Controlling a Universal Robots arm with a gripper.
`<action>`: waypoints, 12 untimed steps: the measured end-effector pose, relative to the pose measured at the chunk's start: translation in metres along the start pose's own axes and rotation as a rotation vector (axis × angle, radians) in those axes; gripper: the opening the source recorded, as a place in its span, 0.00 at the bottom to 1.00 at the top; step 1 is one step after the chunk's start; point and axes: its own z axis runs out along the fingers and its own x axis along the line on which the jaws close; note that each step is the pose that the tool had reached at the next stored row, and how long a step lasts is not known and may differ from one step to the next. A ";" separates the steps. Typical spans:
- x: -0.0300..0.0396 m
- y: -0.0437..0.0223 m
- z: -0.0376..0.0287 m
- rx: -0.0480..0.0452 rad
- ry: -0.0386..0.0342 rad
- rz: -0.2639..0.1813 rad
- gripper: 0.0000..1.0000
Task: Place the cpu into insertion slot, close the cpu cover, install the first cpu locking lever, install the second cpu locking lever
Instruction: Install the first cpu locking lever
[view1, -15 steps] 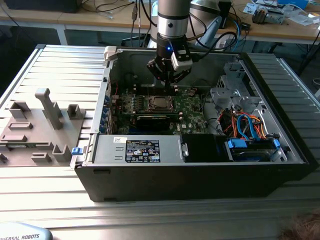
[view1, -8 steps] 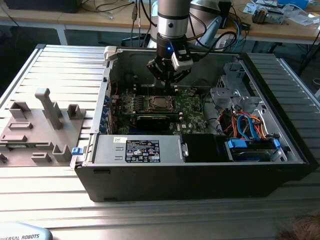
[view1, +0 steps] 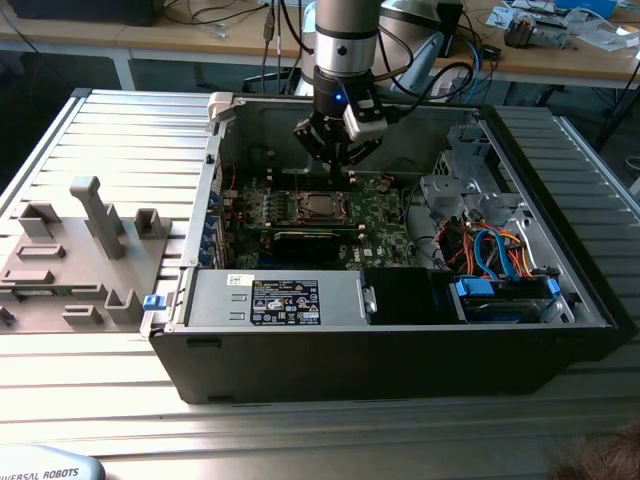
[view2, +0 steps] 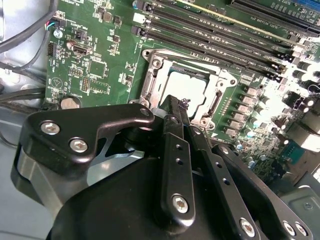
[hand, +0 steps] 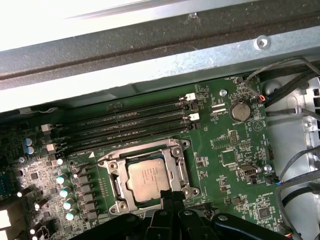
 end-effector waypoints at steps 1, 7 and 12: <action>0.0000 0.0000 0.0000 -0.0001 -0.0001 -0.002 0.11; 0.0000 0.0000 0.0000 -0.0009 -0.0010 -0.017 0.11; 0.0001 -0.0001 -0.0001 -0.0044 -0.0007 -0.024 0.11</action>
